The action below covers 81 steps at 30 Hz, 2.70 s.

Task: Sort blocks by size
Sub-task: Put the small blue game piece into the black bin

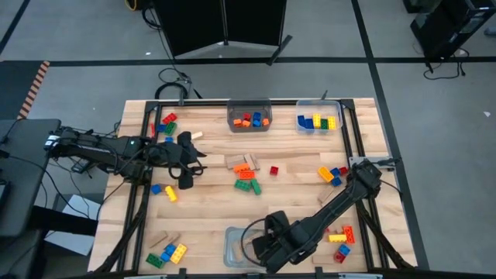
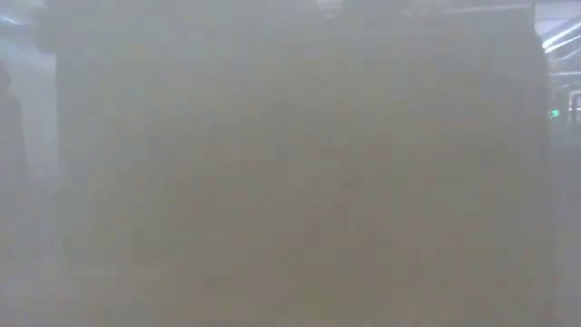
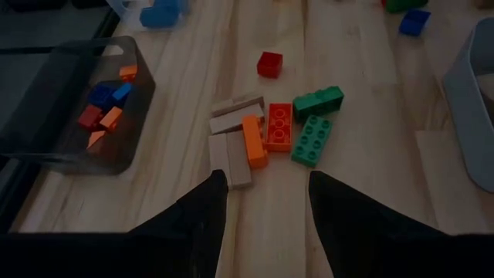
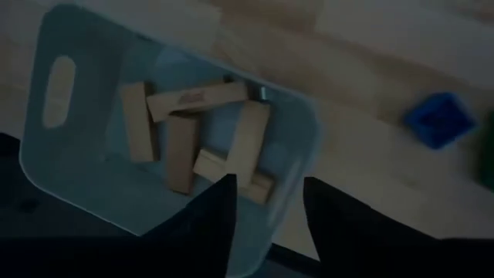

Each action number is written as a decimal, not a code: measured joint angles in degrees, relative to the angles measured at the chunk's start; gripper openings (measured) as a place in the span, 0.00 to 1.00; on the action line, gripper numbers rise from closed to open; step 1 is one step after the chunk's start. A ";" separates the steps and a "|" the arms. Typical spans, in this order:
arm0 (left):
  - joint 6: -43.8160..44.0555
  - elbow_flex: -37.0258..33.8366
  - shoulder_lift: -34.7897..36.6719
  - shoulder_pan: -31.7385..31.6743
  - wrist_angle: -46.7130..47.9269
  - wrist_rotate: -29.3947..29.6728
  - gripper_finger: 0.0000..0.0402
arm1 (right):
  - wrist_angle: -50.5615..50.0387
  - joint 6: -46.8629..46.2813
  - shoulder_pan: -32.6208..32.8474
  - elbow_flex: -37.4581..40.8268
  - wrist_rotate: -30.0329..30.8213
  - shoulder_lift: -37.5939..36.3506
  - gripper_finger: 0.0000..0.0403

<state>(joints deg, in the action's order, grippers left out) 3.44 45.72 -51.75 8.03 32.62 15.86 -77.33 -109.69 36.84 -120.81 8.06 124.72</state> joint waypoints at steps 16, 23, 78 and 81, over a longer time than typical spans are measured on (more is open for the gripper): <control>0.26 0.00 0.00 0.00 0.00 0.00 0.48 | -11.73 0.46 4.31 6.55 1.75 -2.50 0.40; 0.26 0.01 0.00 0.00 -0.16 0.00 0.48 | -11.07 10.61 3.11 12.07 -2.53 -2.46 0.51; 0.22 0.00 0.00 -0.04 -8.78 7.58 0.48 | 26.02 52.94 -6.23 58.51 -6.83 -25.14 0.38; 0.22 0.00 -0.01 -0.04 -10.49 7.64 0.48 | 21.83 58.11 -9.76 58.55 -4.88 -28.59 0.38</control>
<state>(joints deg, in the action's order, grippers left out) 3.66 45.71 -51.76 7.99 22.13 23.50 -55.50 -51.57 27.08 -62.26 3.19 96.13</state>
